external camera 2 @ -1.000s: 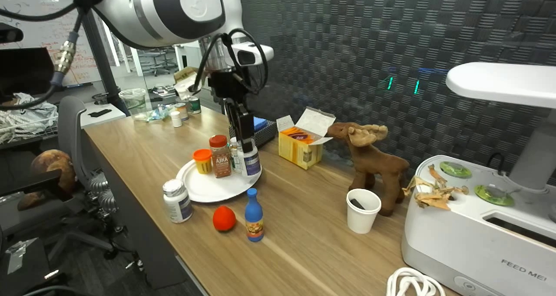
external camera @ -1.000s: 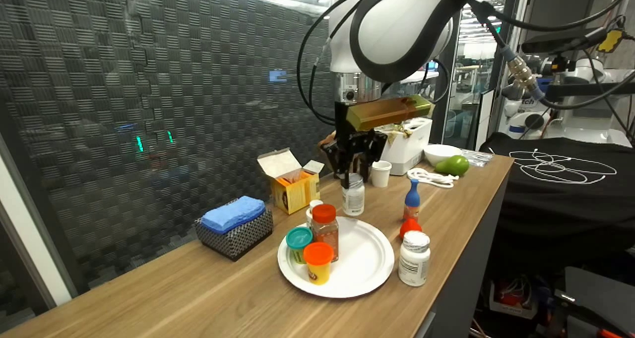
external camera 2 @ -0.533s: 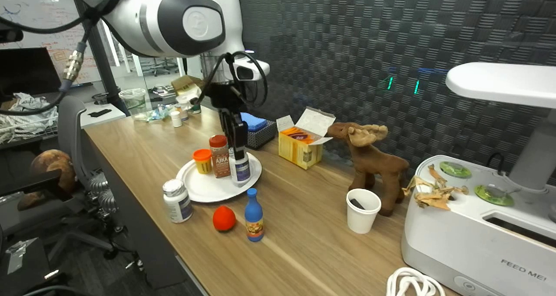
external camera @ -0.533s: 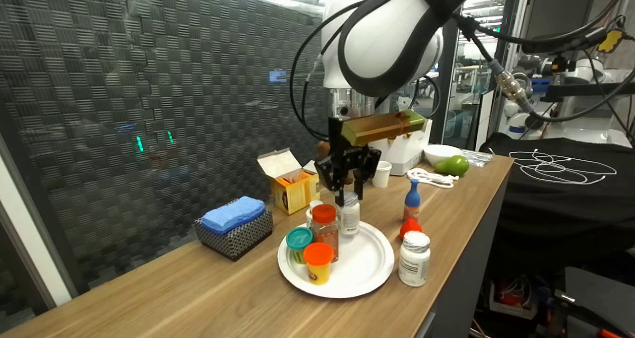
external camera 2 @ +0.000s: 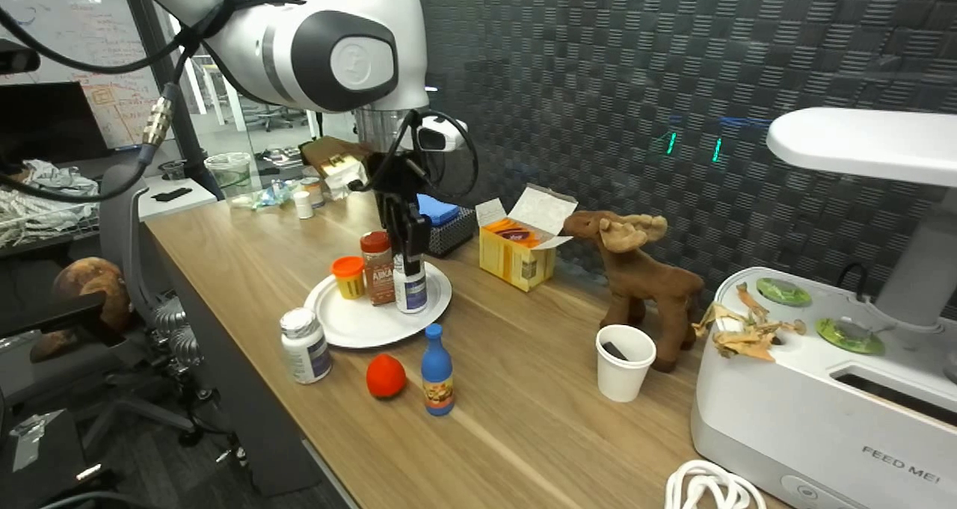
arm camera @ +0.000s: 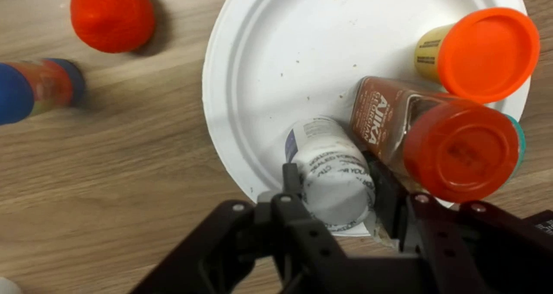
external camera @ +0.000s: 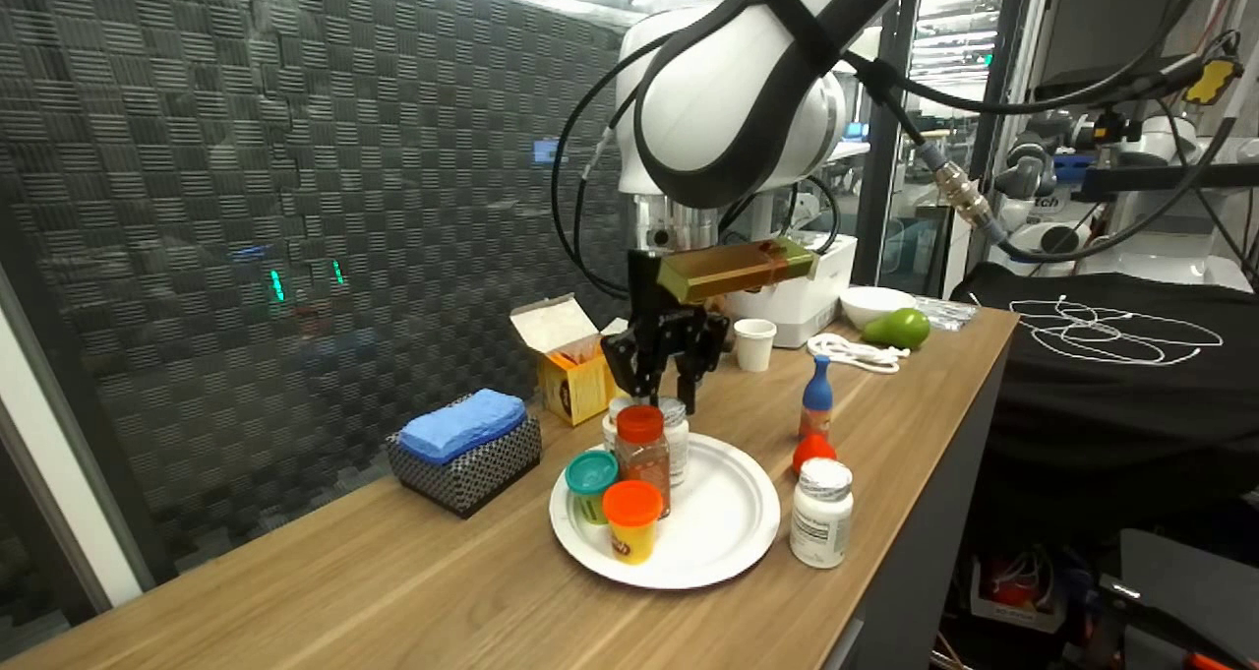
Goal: Pick up all the objects surrounding the white plate and arrange them on the plate
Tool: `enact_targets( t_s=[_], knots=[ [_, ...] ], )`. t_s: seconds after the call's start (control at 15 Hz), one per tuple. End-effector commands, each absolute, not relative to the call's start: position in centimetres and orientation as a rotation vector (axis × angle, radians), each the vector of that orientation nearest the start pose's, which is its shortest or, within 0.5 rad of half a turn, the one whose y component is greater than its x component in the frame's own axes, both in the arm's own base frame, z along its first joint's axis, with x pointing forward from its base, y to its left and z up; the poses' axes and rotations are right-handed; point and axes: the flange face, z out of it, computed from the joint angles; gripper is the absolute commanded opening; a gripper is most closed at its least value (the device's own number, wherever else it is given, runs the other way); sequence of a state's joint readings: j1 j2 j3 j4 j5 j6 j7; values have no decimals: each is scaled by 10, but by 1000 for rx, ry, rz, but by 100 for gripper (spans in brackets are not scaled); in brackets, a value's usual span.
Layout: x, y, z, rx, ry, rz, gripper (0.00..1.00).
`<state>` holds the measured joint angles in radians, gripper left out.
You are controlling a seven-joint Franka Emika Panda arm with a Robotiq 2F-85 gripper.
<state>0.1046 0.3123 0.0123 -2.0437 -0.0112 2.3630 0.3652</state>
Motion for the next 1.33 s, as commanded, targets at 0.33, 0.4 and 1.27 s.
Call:
enact_targets(
  t_s=[0.33, 0.4, 1.27],
  knots=[
    [576, 61, 315, -3111, 389, -157, 100],
    [573, 60, 321, -3110, 396, -181, 100],
    [497, -42, 360, -3120, 848, -108, 100]
  ],
)
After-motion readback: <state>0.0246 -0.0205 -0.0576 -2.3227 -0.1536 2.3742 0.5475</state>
